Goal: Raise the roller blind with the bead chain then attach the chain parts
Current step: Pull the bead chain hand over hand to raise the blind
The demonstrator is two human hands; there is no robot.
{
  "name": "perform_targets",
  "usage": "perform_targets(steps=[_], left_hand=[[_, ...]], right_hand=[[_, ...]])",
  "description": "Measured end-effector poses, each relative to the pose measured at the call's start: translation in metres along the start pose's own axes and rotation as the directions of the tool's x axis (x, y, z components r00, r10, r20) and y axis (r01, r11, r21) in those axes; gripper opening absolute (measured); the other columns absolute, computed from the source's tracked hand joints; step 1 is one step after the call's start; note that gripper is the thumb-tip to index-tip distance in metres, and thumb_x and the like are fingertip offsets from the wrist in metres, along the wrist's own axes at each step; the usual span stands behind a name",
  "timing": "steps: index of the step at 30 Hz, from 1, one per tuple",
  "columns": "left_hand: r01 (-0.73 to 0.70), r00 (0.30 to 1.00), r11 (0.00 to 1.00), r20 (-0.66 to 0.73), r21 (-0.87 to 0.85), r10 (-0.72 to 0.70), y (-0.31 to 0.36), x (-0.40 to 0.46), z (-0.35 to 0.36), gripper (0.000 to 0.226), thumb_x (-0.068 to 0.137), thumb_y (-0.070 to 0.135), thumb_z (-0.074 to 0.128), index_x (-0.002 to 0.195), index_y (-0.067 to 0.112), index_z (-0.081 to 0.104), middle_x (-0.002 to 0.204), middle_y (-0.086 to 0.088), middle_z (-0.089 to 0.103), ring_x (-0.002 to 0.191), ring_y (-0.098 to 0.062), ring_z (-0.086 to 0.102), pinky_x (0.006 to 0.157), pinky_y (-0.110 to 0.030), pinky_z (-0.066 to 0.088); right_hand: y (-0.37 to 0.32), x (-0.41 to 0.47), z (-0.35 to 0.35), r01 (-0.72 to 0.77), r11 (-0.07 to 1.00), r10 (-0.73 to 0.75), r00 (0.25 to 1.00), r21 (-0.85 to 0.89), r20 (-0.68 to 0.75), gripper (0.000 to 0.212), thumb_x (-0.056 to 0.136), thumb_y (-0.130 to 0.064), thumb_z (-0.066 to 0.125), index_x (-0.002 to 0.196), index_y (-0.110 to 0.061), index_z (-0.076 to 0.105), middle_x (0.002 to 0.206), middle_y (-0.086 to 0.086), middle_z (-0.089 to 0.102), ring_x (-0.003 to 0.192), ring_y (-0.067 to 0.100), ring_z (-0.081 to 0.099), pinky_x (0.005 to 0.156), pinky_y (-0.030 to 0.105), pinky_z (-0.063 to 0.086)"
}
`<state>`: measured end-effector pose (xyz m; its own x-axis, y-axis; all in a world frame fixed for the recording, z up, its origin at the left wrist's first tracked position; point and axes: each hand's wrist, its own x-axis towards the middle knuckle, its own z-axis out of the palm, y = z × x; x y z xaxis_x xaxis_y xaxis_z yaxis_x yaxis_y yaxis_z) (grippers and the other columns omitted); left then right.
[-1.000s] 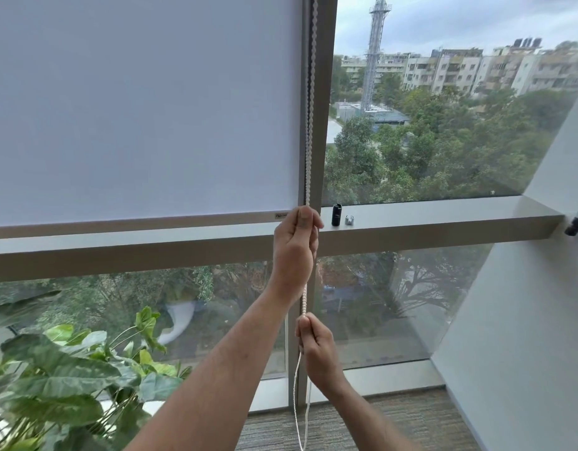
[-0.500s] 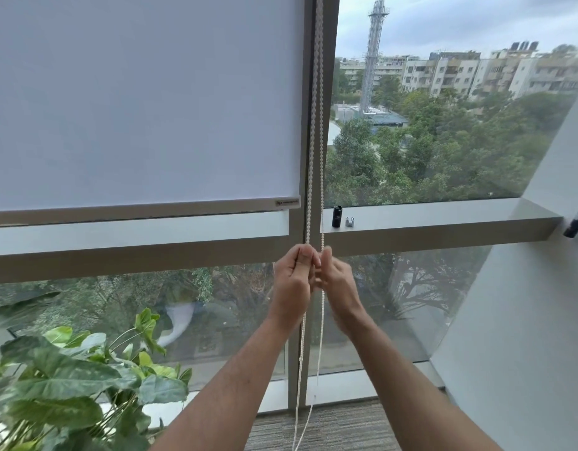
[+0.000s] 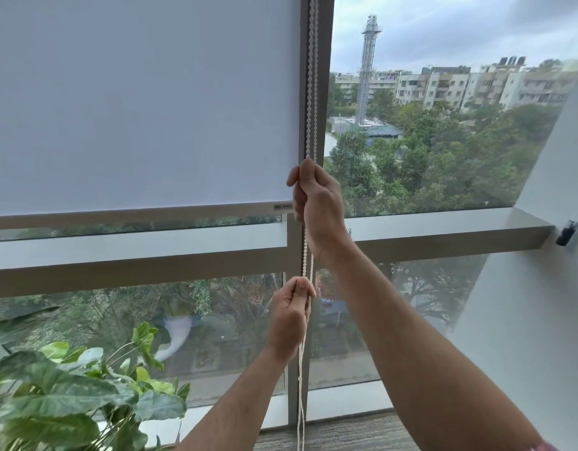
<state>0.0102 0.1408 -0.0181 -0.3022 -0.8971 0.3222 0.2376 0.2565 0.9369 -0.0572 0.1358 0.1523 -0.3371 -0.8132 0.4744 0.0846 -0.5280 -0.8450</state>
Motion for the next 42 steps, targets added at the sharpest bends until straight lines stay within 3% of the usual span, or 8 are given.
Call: perform_targets(steps=[5, 10, 15, 19, 25, 32, 37, 42], left_hand=[[0.032, 0.993, 0.996, 0.108, 0.080, -0.041, -0.013, -0.013, -0.008, 0.037, 0.104, 0.015, 0.039, 0.071, 0.017, 0.056, 0.049, 0.004, 0.036, 0.042, -0.010, 0.028, 0.039, -0.025, 0.021], [0.085, 0.964, 0.986, 0.238, 0.144, -0.118, -0.023, -0.018, -0.017, 0.036, 0.096, 0.026, 0.042, 0.070, 0.019, 0.066, 0.053, 0.001, 0.049, 0.044, -0.013, 0.040, 0.041, -0.025, 0.033], [-0.010, 0.997, 0.962, 0.076, 0.274, -0.011, -0.001, 0.009, -0.021, 0.040, 0.089, 0.035, 0.033, 0.077, 0.021, 0.068, 0.076, -0.003, 0.071, 0.067, -0.016, 0.068, 0.056, -0.039, 0.059], [-0.137, 0.989, 0.979, -0.039, 0.149, 0.145, 0.055, 0.045, -0.016, 0.039, 0.098, 0.037, 0.037, 0.083, 0.032, 0.073, 0.080, 0.001, 0.074, 0.077, -0.016, 0.070, 0.065, -0.029, 0.056], [-0.278, 0.948, 0.953, 0.126, -0.119, 0.292, 0.142, 0.071, 0.013, 0.037, 0.105, 0.032, 0.031, 0.108, 0.013, 0.062, 0.073, -0.001, 0.064, 0.060, -0.015, 0.059, 0.053, -0.026, 0.047], [-0.371, 0.928, 0.924, -0.068, -0.090, 0.366, 0.153, 0.064, 0.036, 0.038, 0.105, 0.018, 0.041, 0.072, 0.013, 0.060, 0.046, 0.008, 0.037, 0.041, -0.009, 0.028, 0.044, -0.033, 0.020], [-0.406, 0.912, 0.911, -0.089, -0.071, 0.400, 0.150, 0.060, 0.034, 0.035, 0.103, 0.019, 0.043, 0.073, 0.015, 0.059, 0.046, 0.012, 0.043, 0.042, -0.004, 0.032, 0.042, -0.021, 0.026], [-0.380, 0.925, 0.921, -0.041, -0.089, 0.377, 0.133, 0.049, 0.039, 0.039, 0.099, 0.021, 0.044, 0.066, 0.029, 0.062, 0.047, 0.015, 0.047, 0.044, 0.001, 0.038, 0.045, -0.014, 0.032]], right_hand=[[0.023, -0.021, -0.009, 0.057, 0.998, -0.057, 0.997, -0.018, -0.050, 0.042, 0.107, -0.017, 0.036, 0.069, -0.010, 0.053, 0.054, 0.005, 0.031, 0.045, 0.012, 0.024, 0.045, 0.036, 0.014], [0.051, -0.038, -0.021, 0.078, 0.994, -0.083, 0.995, -0.071, -0.064, 0.041, 0.106, -0.022, 0.039, 0.069, -0.013, 0.055, 0.054, 0.003, 0.033, 0.047, 0.012, 0.027, 0.043, 0.027, 0.019], [0.075, -0.056, -0.028, 0.038, 0.996, -0.042, 0.998, -0.083, -0.047, 0.038, 0.099, -0.027, 0.044, 0.063, -0.024, 0.058, 0.050, -0.014, 0.042, 0.046, 0.004, 0.033, 0.044, 0.018, 0.029], [0.097, -0.072, -0.029, -0.001, 0.999, 0.000, 1.000, -0.040, -0.022, 0.041, 0.099, -0.024, 0.044, 0.060, -0.028, 0.057, 0.051, -0.016, 0.046, 0.046, -0.001, 0.037, 0.046, 0.015, 0.035], [0.116, -0.090, -0.034, -0.057, 0.992, 0.050, 0.997, -0.112, -0.060, 0.041, 0.100, -0.033, 0.045, 0.062, -0.022, 0.057, 0.049, -0.011, 0.039, 0.045, 0.006, 0.030, 0.041, 0.020, 0.025], [0.103, -0.088, -0.049, -0.112, 0.991, 0.118, 0.990, -0.079, 0.079, 0.040, 0.099, -0.039, 0.045, 0.069, -0.022, 0.066, 0.053, -0.001, 0.041, 0.046, 0.010, 0.035, 0.044, 0.022, 0.030], [0.064, -0.049, -0.064, -0.139, 0.967, 0.157, 0.985, -0.216, 0.068, 0.064, 0.105, -0.049, 0.018, 0.115, -0.010, 0.068, 0.097, 0.025, 0.071, 0.090, 0.034, 0.070, 0.084, 0.045, 0.056], [-0.009, 0.002, -0.039, 0.028, 0.994, -0.024, 0.999, -0.101, 0.047, 0.051, 0.105, -0.041, 0.031, 0.110, -0.003, 0.066, 0.092, 0.021, 0.069, 0.084, 0.027, 0.069, 0.074, 0.034, 0.058]])
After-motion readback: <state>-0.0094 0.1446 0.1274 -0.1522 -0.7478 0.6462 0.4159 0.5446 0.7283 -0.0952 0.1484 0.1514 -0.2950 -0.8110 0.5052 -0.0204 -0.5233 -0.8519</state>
